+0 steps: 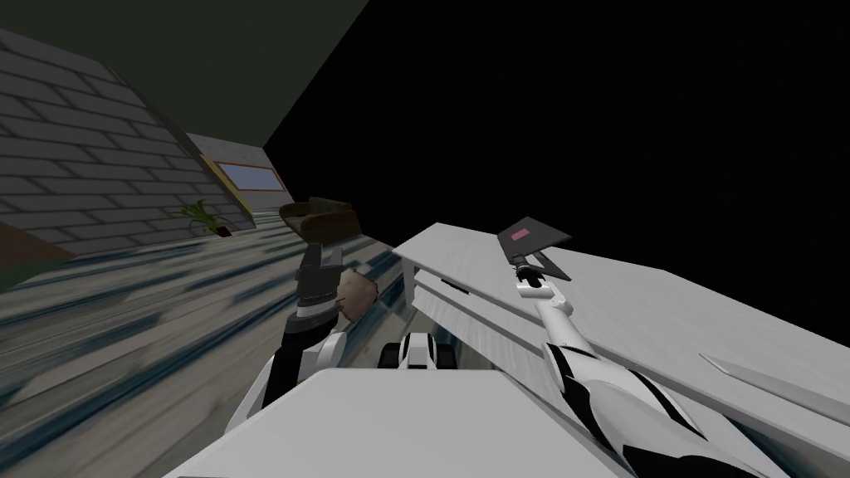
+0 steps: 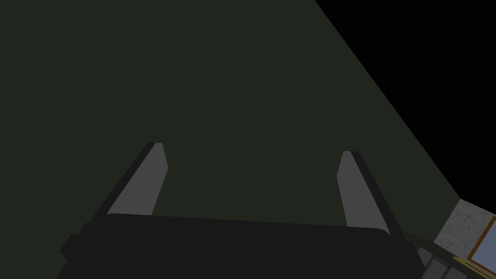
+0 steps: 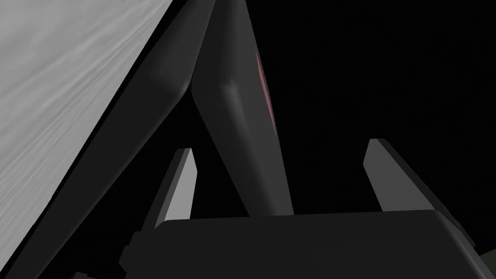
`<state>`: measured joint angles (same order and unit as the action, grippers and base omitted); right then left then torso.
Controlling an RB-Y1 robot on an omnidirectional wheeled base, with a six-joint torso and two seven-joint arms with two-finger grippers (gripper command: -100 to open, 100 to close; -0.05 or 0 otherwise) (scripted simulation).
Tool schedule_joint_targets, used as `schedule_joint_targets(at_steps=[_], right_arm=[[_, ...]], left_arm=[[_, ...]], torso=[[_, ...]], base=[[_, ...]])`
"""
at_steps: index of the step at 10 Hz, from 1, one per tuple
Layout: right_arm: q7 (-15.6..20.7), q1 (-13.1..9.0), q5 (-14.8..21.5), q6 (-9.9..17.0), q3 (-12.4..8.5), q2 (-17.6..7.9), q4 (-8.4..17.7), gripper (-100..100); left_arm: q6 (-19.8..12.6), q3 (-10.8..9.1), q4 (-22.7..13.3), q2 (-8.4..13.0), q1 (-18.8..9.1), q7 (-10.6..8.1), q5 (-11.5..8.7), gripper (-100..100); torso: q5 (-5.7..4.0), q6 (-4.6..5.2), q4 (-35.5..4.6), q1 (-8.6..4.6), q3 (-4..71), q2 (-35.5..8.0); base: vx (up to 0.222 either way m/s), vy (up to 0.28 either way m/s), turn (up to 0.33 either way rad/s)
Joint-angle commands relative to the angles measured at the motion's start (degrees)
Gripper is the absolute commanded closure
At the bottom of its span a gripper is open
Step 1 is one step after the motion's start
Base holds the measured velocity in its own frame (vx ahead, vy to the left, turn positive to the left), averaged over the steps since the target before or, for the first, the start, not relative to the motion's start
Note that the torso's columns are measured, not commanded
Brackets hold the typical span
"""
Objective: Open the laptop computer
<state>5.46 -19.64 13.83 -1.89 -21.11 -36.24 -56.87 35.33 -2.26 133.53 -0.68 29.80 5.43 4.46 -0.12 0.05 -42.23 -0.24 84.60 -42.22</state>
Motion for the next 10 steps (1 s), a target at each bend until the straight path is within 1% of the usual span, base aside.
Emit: schedule_joint_targets(at_steps=[1, 4, 5, 6, 10], right_arm=[[-0.67, -2.03, -0.22, 3.29, 0.74, -2.25, 0.21, -100], [-1.31, -3.42, -0.49, 6.21, 1.47, -4.11, -0.33, -100], [-1.27, -2.74, -0.63, 5.61, 1.44, -3.84, -0.38, -100], [-1.38, -2.78, -0.68, 5.84, 1.52, -3.94, -0.30, 0], [-1.39, -2.63, -0.69, 5.91, 1.55, -3.81, -0.18, 0]], left_arm=[[0.00, 0.00, 0.00, 0.00, 0.00, 0.00, 0.00, 0], [0.00, 0.00, 0.00, 0.00, 0.00, 0.00, 0.00, 0], [0.00, 0.00, 0.00, 0.00, 0.00, 0.00, 0.00, 0], [0.00, 0.00, 0.00, 0.00, 0.01, 0.00, 0.00, 0], [0.00, 0.00, 0.00, 0.00, 0.01, 0.00, 0.00, 0]], torso=[[0.09, -0.06, -0.05, 0.16, -0.03, -0.06], [0.15, -0.06, -0.05, 0.32, -0.01, -0.02], [0.22, -0.06, -0.11, 0.30, -0.01, -0.04], [0.21, -0.04, -0.10, 0.32, -0.01, -0.03], [0.20, -0.07, -0.11, 0.30, -0.05, -0.10]], base=[[-0.089, -0.009, 0.108], [-0.063, 0.003, 0.063], [-0.022, -0.004, 0.011], [0.000, 0.000, 0.000], [0.000, 0.000, 0.000]])
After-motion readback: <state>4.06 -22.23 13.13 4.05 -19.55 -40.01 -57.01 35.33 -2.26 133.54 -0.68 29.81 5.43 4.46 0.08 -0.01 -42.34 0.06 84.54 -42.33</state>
